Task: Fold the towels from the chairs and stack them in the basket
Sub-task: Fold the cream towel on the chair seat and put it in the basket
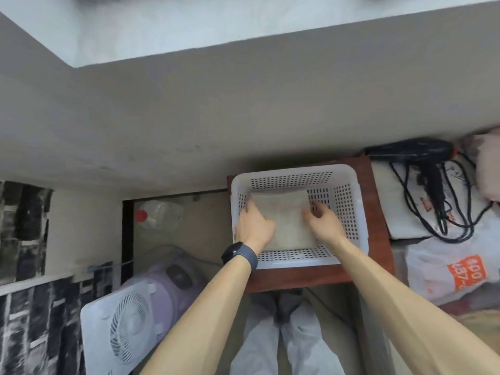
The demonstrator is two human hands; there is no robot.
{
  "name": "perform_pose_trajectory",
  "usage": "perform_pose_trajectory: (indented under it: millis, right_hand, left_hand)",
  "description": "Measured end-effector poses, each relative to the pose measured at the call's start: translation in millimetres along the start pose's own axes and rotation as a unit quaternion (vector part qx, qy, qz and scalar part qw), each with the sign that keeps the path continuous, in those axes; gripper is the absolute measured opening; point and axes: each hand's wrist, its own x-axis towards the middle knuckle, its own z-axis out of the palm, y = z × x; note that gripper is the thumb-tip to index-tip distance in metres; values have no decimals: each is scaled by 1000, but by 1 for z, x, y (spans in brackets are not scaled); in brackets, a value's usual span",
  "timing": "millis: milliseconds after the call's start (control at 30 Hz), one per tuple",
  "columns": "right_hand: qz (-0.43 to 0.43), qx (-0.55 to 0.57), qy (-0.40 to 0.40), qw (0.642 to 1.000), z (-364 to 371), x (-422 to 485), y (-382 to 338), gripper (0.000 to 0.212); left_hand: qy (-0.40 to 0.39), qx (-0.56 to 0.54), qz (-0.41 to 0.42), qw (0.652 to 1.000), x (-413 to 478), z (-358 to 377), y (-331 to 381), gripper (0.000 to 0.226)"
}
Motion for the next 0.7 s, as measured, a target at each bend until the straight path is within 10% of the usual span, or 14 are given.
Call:
perform_pose_trajectory:
  millis: [267,433,700]
  right_hand:
    - [-257,-341,89,900,14,-18,5,76]
    - [-281,-466,-48,838,25,8,9,101]
    - [-287,-500,-46,816,34,34,23,89]
  left_hand:
    - [24,380,254,889,12,22,-28,79]
    - [-16,504,234,831,39,23,-45,114]
    - [-13,606,154,780,58,46,-42,116]
